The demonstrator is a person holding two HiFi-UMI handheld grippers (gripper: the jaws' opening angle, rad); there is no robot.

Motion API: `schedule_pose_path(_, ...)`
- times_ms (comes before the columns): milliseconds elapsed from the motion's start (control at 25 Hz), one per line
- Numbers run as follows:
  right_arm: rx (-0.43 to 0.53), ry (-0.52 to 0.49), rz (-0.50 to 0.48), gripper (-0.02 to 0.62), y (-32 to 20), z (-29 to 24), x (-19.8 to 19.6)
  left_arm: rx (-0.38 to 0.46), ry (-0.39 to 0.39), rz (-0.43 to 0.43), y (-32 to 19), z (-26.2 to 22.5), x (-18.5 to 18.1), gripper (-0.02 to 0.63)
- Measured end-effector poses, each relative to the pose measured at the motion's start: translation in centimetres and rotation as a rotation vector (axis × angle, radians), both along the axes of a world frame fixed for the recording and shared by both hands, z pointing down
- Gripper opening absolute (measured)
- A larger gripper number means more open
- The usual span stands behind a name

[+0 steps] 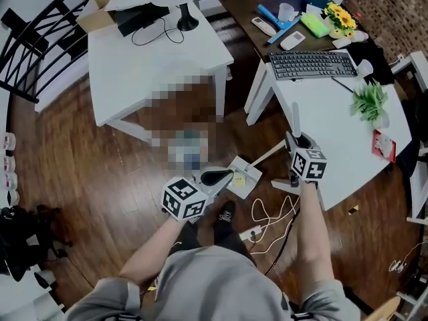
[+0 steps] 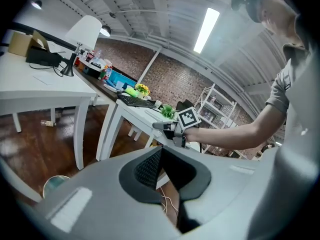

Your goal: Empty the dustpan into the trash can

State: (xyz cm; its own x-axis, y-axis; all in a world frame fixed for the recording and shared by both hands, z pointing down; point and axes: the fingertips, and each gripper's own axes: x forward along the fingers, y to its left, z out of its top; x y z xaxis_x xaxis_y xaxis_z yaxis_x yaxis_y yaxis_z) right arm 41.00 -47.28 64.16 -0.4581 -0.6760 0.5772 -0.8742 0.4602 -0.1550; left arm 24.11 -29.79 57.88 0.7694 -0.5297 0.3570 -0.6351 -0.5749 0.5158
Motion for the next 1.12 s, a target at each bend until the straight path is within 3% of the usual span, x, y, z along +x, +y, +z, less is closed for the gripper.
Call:
schedule_pose_path(320,-0.043,0.019,-0.01,0.104,2.5,-1.5,-1.7,-0.01,-0.001,-0.011,0.6,0.3,-2.1,0.005)
schedule_pose_path(560,-0.031,0.036,0.007,0.104,3.3,-6.6,-2.9,0.017,0.004,-0.011,1.5,-0.9,-4.2,0.005)
schedule_pose_path(880,0.11,0.019,0.055,0.104,2.1,-17.9,-7.1,0.076,0.012,-0.025,2.6,-3.8,-8.7,0.005)
schedule_pose_path(1120,0.257,0.031,0.05,0.104,-1.2,-27.4,-12.4,0.142,0.036,-0.055,2.3,-7.2,-12.1,0.005)
